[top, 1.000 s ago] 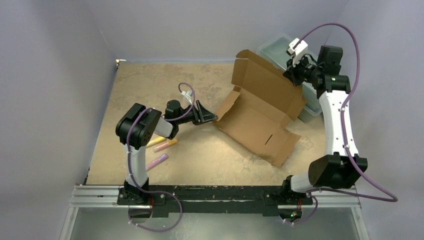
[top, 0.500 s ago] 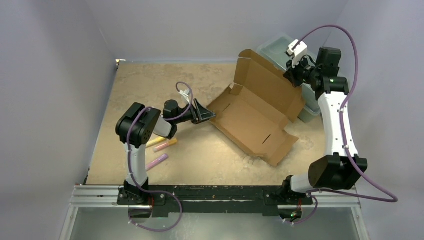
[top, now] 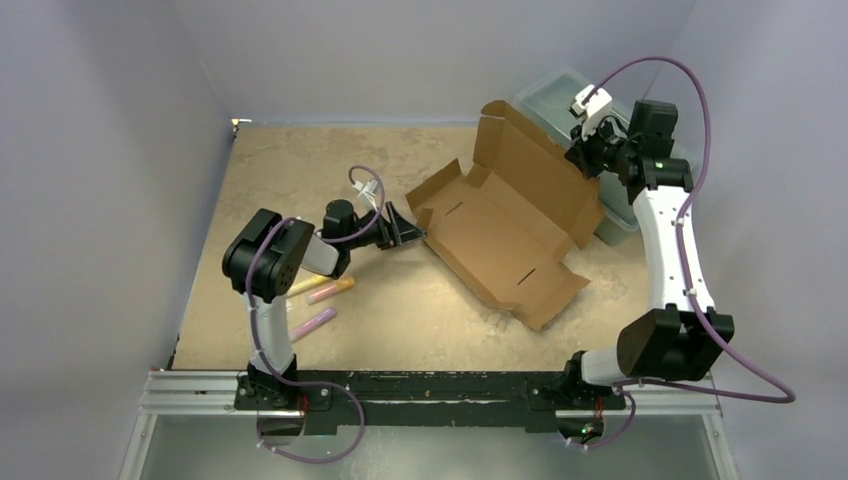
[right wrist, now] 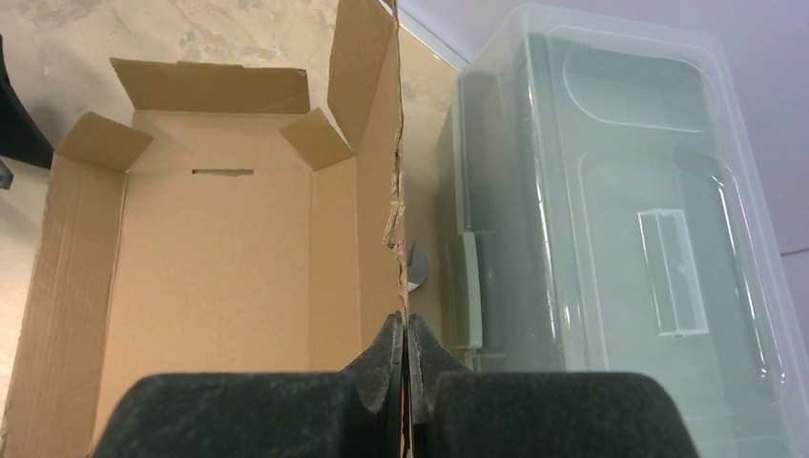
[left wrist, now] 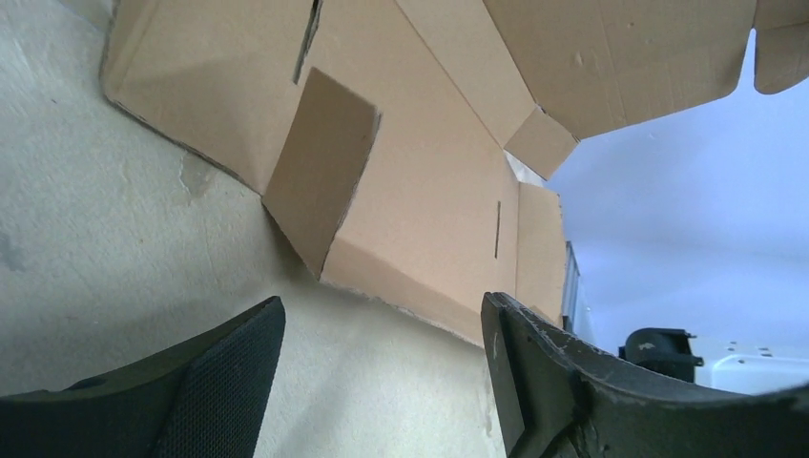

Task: Fold the paper box
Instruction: Fold the paper box at the center of the board.

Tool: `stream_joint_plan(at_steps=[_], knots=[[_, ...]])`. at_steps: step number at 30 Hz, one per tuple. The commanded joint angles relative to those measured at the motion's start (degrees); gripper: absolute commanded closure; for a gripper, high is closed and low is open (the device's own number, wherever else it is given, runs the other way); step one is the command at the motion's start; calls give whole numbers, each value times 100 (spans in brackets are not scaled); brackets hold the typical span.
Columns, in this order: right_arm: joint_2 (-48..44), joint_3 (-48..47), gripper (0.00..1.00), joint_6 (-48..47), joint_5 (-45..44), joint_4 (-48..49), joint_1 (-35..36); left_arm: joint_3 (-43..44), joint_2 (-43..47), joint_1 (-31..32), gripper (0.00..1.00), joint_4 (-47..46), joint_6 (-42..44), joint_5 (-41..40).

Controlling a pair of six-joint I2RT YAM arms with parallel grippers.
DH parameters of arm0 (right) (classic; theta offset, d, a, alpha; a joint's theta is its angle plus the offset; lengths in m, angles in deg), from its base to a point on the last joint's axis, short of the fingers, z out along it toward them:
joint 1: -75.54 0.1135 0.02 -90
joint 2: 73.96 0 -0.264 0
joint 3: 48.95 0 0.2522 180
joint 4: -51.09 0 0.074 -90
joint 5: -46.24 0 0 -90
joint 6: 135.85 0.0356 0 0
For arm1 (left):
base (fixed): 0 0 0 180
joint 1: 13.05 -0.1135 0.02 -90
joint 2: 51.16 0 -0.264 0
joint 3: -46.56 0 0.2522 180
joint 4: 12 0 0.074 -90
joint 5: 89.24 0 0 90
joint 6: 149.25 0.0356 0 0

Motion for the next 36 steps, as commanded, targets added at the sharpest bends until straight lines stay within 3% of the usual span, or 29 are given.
stream_joint_plan(at_steps=[1,8,19,25,31,36], knots=[[-362,141,100,-259,300,311,22,25,737,-78,26,744,834,-398],[-736,529,100,-607,424,453,161,159,1245,-79,32,2045,1371,-856],[-1096,418,100,-324,566,506,299,1327,2180,-105,27,4203,3048,-2193],[-1168,310,100,-260,812,379,315,1850,2138,-105,27,4645,3854,-2386],[-1207,133,100,-262,1013,185,422,2144,1693,-105,28,4514,4143,-1908],[-1180,57,100,-204,971,151,552,2211,1436,-26,37,4452,4029,-1629]])
